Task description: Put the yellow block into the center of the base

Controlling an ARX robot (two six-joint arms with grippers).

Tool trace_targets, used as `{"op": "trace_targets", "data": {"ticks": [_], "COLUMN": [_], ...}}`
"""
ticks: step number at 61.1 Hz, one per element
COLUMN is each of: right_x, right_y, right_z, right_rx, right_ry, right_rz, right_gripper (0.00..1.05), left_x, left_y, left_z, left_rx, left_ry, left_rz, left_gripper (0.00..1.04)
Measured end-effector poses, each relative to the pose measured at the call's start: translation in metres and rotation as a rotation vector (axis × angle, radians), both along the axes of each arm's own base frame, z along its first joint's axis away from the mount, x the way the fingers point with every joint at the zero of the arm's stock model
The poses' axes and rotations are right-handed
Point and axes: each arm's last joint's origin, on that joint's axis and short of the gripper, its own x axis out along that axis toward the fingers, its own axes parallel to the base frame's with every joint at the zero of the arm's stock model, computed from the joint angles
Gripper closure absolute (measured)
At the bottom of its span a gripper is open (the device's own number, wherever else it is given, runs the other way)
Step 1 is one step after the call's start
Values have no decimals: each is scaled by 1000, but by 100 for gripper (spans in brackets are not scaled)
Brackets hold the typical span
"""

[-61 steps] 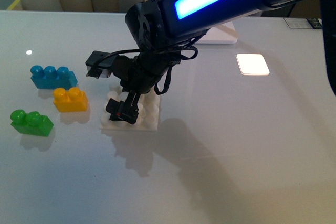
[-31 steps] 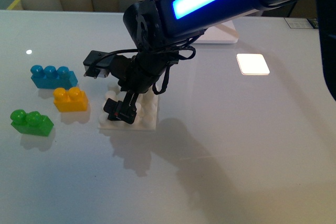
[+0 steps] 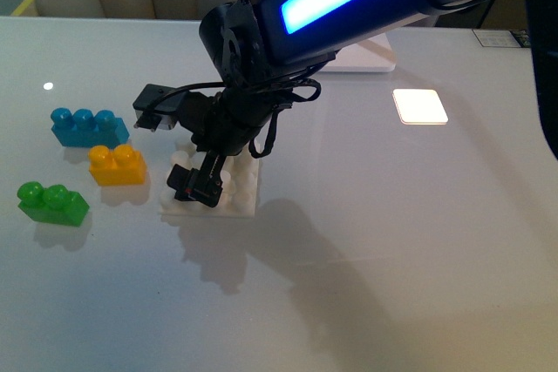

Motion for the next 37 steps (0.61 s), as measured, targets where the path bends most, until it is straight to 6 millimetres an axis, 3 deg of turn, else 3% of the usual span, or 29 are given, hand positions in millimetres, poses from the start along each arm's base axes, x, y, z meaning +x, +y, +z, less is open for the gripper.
{"op": "trace_targets", "data": {"ticks": [37], "right_x": [-1], "right_y": [5], "right_z": [15], "right_rx": [60], "right_ry": [-67], "right_rz": [-4], "right_gripper": [9], "left_x": [0], "left_y": [0], "left_z": [0], "left_rx": [0], "left_ry": [0], "left_rz": [0], "left_gripper": [7]}}
